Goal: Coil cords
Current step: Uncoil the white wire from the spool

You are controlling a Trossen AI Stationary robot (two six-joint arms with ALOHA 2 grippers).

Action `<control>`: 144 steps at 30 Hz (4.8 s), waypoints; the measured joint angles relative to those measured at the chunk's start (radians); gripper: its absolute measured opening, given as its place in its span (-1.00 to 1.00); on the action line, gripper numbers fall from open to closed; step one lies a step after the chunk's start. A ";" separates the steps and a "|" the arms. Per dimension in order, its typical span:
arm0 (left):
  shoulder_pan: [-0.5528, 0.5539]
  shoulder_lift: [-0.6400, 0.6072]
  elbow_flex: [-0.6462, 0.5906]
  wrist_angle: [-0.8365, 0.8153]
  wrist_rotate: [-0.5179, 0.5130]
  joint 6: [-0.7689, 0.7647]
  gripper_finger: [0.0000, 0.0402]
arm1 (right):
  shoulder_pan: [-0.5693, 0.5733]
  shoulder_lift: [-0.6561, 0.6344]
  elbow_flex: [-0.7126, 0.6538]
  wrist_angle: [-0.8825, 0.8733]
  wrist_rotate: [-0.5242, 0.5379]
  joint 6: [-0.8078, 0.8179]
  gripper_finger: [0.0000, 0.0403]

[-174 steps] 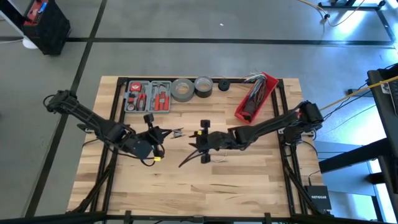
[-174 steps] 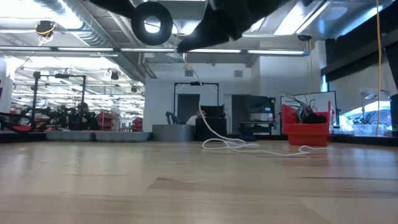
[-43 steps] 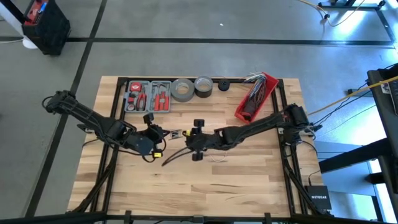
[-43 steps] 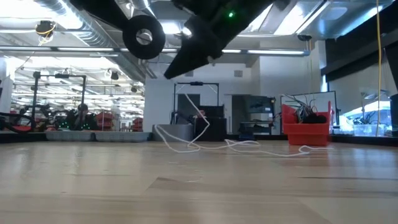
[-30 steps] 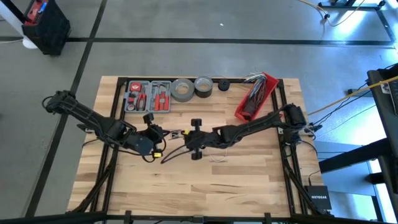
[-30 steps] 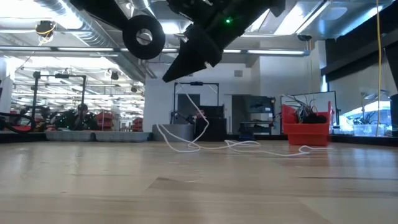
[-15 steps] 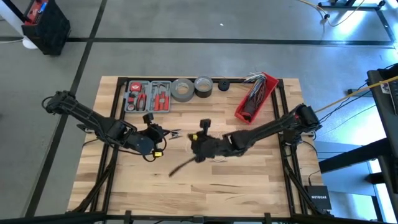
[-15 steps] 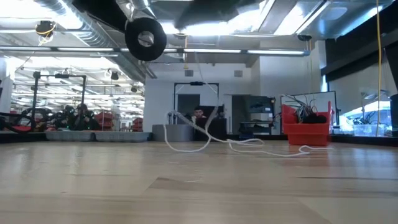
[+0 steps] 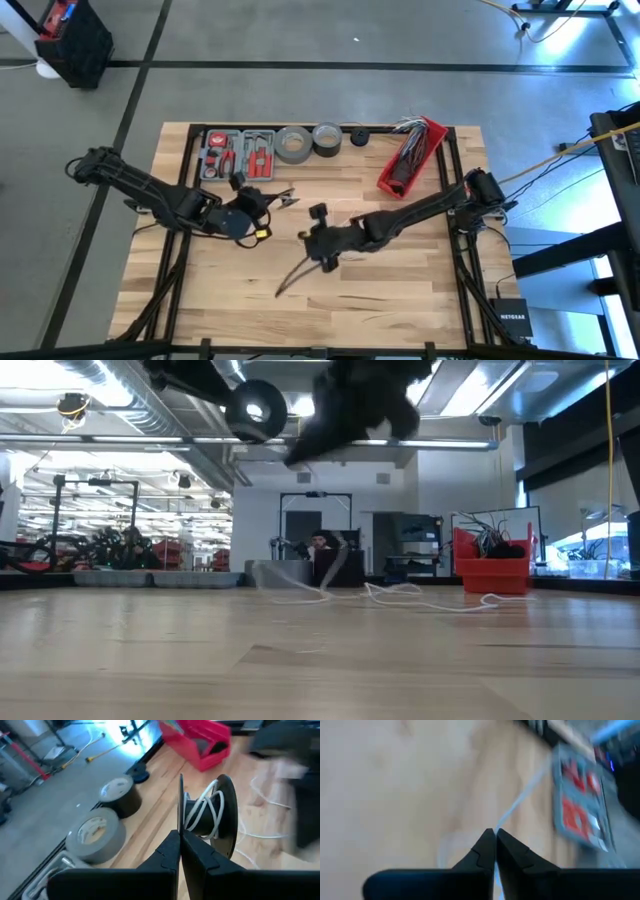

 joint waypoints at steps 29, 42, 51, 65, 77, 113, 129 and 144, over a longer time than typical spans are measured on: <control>-0.021 -0.021 0.000 -0.247 0.025 -0.158 -0.97 | 0.095 -0.178 0.000 -0.065 0.414 0.184 -0.93; 0.117 0.025 0.000 -0.242 0.002 -0.188 -0.97 | 0.079 -0.022 0.000 0.125 -0.150 -0.023 -0.93; 0.070 0.024 0.000 -0.238 -0.001 -0.159 -0.97 | -0.030 0.008 0.000 -0.346 0.047 0.223 -0.93; 0.042 0.024 0.000 -0.293 0.123 -0.172 -0.97 | -0.070 -0.147 0.000 -0.800 0.768 0.773 -0.93; 0.088 0.026 0.000 -0.298 0.127 -0.208 -0.97 | 0.176 -0.219 0.000 -0.344 1.020 0.399 -0.93; 0.121 0.027 0.000 -0.293 0.097 -0.217 -0.97 | -0.004 -0.033 0.000 -0.332 0.127 0.421 -0.44; 0.098 0.027 0.000 -0.292 0.099 -0.216 -0.97 | -0.006 -0.032 0.000 -0.501 0.170 0.435 -0.23; 0.096 0.027 0.000 -0.292 0.098 -0.208 -0.97 | -0.006 -0.033 0.000 -0.065 0.226 0.078 -0.23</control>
